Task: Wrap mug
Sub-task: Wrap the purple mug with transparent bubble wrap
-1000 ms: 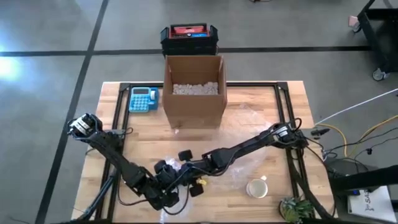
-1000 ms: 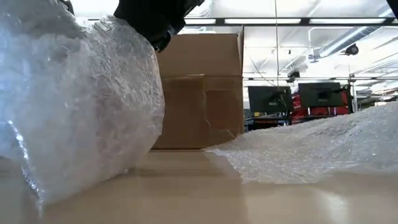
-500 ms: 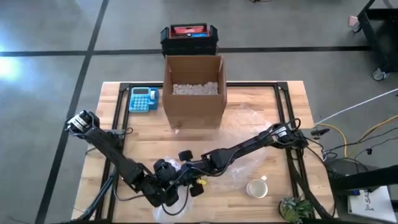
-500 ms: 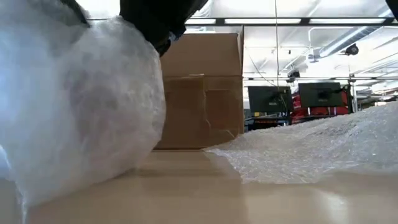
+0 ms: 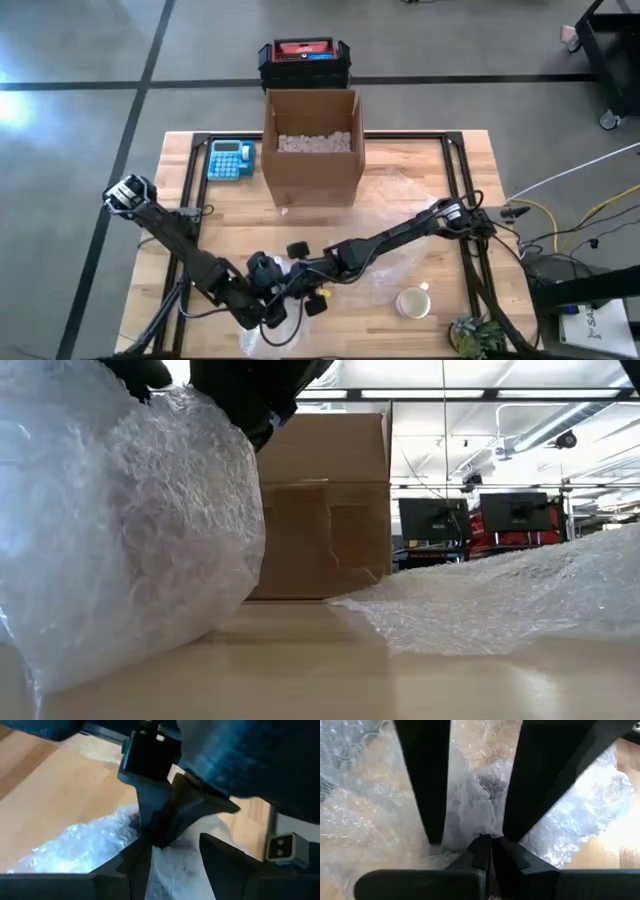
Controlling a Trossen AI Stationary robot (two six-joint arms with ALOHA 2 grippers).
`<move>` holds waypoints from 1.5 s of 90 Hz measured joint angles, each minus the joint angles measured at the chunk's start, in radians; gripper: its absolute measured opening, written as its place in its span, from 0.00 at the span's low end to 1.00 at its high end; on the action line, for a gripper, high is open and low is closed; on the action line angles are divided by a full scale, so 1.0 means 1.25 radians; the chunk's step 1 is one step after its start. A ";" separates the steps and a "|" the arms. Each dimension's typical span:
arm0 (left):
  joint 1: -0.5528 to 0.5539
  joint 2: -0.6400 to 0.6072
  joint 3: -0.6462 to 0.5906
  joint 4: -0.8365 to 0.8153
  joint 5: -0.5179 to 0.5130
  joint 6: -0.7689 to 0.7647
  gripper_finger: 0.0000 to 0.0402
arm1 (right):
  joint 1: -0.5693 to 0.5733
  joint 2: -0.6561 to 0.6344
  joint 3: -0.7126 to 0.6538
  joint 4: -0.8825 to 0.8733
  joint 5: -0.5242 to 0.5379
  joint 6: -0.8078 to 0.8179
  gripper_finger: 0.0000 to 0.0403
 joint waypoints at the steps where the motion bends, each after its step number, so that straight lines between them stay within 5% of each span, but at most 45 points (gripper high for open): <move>1: 0.000 -0.004 0.000 -0.004 0.004 0.000 0.36 | 0.000 0.000 0.000 0.000 0.000 0.000 0.01; 29: -0.022 -0.099 0.000 -0.079 0.143 0.015 0.26 | 0.000 0.000 0.000 0.000 0.000 0.000 0.01; 56: -0.133 -0.093 0.000 -0.116 0.192 -0.185 0.18 | 0.000 0.000 0.000 -0.001 0.000 0.001 0.01; 75: -0.223 -0.032 -0.002 -0.116 0.115 -0.311 0.15 | 0.000 0.000 0.000 -0.001 0.000 0.001 0.01; 96: -0.210 0.063 -0.002 -0.057 0.082 -0.353 0.14 | 0.001 0.000 0.000 0.000 0.000 0.000 0.01; 118: -0.146 0.097 0.000 0.082 -0.038 -0.159 0.08 | 0.001 -0.001 0.000 0.000 0.000 0.000 0.01; 135: -0.110 0.090 0.000 0.065 -0.182 -0.061 0.05 | 0.001 -0.001 0.000 0.000 0.000 0.011 0.01</move>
